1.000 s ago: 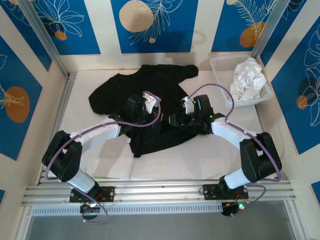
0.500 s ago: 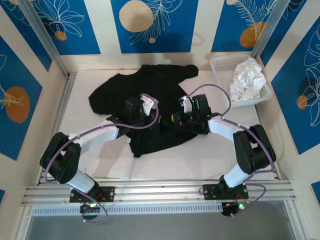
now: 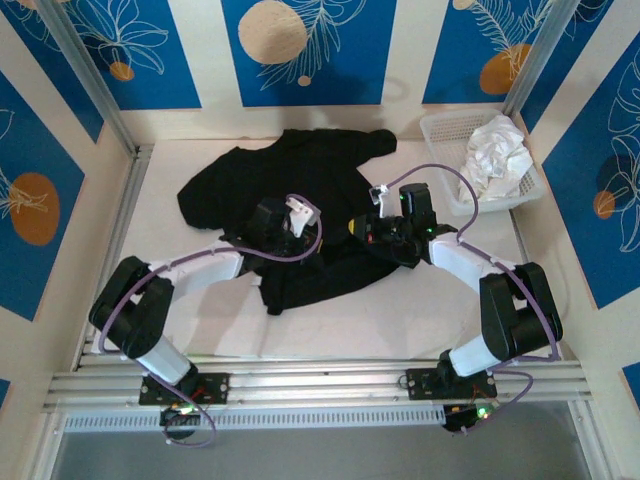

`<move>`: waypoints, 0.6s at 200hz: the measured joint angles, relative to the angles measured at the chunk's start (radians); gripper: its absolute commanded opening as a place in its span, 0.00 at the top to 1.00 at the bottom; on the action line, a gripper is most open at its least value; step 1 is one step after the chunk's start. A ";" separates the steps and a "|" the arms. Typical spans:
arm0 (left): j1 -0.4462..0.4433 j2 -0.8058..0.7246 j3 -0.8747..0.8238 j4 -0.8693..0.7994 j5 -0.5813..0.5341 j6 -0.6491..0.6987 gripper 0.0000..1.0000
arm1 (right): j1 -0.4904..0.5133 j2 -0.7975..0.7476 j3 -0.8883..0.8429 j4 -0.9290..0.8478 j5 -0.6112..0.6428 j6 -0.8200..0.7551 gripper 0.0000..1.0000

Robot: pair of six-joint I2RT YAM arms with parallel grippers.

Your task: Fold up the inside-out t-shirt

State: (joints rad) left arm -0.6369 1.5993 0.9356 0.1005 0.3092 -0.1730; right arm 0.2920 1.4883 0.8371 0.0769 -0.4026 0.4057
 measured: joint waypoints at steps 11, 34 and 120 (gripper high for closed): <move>0.000 0.012 0.001 0.004 0.008 0.016 0.69 | 0.000 0.000 0.000 -0.002 -0.008 0.009 1.00; 0.000 0.047 0.012 0.002 0.024 0.024 0.56 | 0.000 0.000 0.001 -0.004 -0.028 0.034 1.00; -0.014 0.187 0.136 -0.030 0.000 0.077 0.39 | -0.008 0.000 0.027 -0.020 -0.077 0.082 1.00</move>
State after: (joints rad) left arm -0.6506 1.7859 1.0718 0.0708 0.3096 -0.0959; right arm 0.2840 1.4887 0.8642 0.0570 -0.4801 0.4873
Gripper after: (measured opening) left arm 0.630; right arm 0.065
